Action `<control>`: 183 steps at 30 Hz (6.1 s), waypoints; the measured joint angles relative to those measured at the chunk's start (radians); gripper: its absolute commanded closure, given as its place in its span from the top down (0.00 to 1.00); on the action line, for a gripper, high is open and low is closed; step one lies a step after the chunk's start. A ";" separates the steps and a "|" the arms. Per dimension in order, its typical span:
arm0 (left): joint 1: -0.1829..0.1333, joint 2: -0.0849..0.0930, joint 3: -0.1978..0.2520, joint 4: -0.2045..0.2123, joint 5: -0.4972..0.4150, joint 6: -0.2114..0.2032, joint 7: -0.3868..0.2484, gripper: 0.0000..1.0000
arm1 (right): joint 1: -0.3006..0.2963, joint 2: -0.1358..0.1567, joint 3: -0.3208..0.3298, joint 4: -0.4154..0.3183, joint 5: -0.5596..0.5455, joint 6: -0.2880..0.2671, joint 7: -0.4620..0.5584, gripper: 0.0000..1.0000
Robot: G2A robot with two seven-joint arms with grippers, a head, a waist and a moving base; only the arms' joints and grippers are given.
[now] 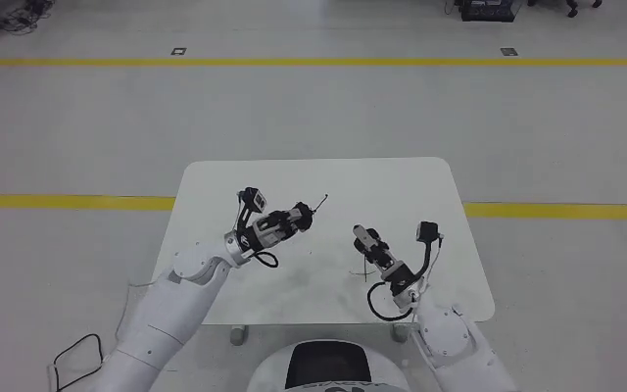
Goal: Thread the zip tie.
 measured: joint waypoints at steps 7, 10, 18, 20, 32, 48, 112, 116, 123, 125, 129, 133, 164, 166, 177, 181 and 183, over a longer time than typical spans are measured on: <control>-0.027 0.006 0.016 0.032 0.116 0.074 0.005 0.00 | 0.047 0.013 0.034 0.040 0.139 0.000 0.186 1.00; -0.027 0.005 0.016 0.031 0.095 0.072 -0.001 0.00 | 0.046 0.013 0.033 0.039 0.135 0.000 0.184 1.00; -0.012 0.002 0.027 0.016 0.035 0.090 0.005 0.00 | 0.057 0.015 0.039 0.086 0.243 0.000 0.246 1.00; -0.011 0.000 0.033 0.018 -0.017 0.107 -0.031 0.00 | 0.070 0.020 0.054 0.111 0.334 0.000 0.333 1.00; -0.043 -0.010 0.061 0.052 -0.143 0.137 -0.119 0.00 | 0.120 0.029 0.053 0.195 0.443 0.000 0.580 1.00; -0.041 -0.039 0.127 0.136 -0.440 0.214 -0.295 0.00 | 0.208 0.030 0.016 0.360 0.758 0.045 0.845 1.00; -0.023 -0.096 0.223 0.174 -0.590 0.219 -0.305 0.00 | 0.332 0.002 -0.104 0.550 1.149 0.245 1.012 0.16; -0.022 -0.097 0.221 0.175 -0.589 0.220 -0.303 0.00 | 0.331 0.002 -0.105 0.549 1.141 0.237 1.016 0.15; -0.022 -0.099 0.220 0.178 -0.584 0.223 -0.294 0.00 | 0.327 0.003 -0.104 0.544 1.142 0.223 1.018 0.09; -0.022 -0.099 0.219 0.178 -0.583 0.224 -0.293 0.00 | 0.327 0.003 -0.104 0.544 1.140 0.223 1.019 0.09; -0.021 -0.100 0.217 0.177 -0.581 0.224 -0.293 0.00 | 0.328 0.004 -0.105 0.544 1.138 0.225 1.018 0.06; -0.020 -0.100 0.215 0.177 -0.580 0.220 -0.296 0.00 | 0.328 0.004 -0.105 0.543 1.134 0.228 1.013 0.01; -0.015 -0.104 0.208 0.181 -0.578 0.219 -0.304 0.00 | 0.345 0.004 -0.115 0.589 1.141 0.261 0.985 0.00; -0.015 -0.104 0.208 0.181 -0.578 0.219 -0.304 0.00 | 0.346 0.004 -0.116 0.592 1.140 0.262 0.984 0.00; -0.015 -0.104 0.208 0.181 -0.578 0.219 -0.304 0.00 | 0.352 0.003 -0.120 0.603 1.137 0.268 0.979 0.00; -0.015 -0.104 0.208 0.181 -0.578 0.219 -0.304 0.00 | 0.355 0.003 -0.123 0.610 1.137 0.270 0.977 0.00; -0.015 -0.104 0.208 0.181 -0.578 0.219 -0.304 0.00 | 0.357 0.002 -0.124 0.613 1.137 0.271 0.976 0.00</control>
